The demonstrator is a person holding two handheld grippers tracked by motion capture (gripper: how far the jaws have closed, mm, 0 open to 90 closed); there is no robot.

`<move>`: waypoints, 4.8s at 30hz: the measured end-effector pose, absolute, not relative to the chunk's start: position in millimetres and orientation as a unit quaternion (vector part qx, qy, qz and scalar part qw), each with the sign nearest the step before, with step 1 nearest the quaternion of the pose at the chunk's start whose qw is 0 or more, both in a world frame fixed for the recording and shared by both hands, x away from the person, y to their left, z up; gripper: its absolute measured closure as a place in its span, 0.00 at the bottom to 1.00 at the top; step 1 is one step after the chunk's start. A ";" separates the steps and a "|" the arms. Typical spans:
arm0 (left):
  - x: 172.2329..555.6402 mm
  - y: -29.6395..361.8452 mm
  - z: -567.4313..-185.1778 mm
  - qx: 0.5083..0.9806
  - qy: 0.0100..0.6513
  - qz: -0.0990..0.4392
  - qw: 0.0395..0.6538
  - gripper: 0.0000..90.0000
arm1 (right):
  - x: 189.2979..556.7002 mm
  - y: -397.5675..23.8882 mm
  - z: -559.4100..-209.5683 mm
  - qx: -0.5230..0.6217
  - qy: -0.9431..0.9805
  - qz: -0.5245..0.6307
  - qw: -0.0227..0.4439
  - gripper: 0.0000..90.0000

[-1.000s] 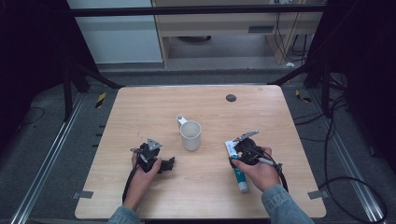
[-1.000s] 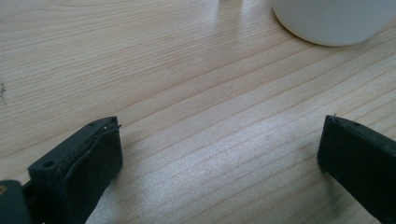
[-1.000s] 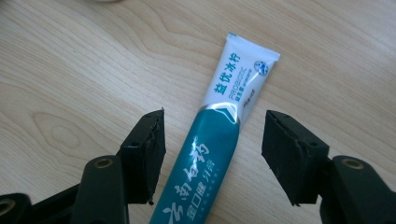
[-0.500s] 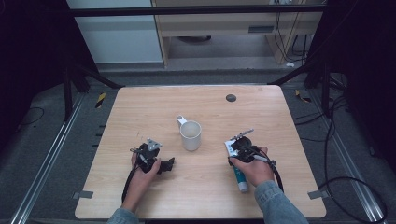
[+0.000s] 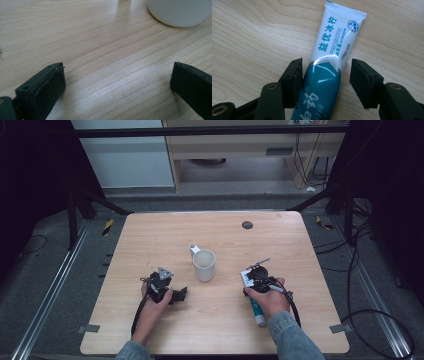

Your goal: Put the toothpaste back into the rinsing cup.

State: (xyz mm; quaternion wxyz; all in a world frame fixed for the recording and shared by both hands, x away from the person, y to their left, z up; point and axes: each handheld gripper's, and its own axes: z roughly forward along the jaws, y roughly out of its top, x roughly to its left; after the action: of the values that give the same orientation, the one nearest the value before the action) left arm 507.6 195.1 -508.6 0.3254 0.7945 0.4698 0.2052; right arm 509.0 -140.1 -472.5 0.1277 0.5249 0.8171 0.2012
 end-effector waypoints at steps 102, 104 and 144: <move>516.0 189.1 -508.8 0.794 0.469 0.205 0.328 0.00 | 520.0 -163.6 -393.7 0.486 0.816 0.288 0.121 0.87; 515.9 189.1 -508.7 0.794 0.469 0.205 0.328 0.00 | 520.8 -163.2 -392.0 0.485 0.813 0.297 0.124 0.87; 519.8 184.6 -508.8 0.792 0.472 0.206 0.328 0.00 | 535.0 -112.6 -341.8 0.449 0.783 0.398 0.166 0.87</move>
State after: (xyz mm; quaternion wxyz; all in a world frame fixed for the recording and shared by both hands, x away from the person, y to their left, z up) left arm 519.8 184.6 -508.8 0.3280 0.7919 0.4721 0.2062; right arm 535.0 -112.6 -341.8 0.1662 0.4488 0.7827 0.3979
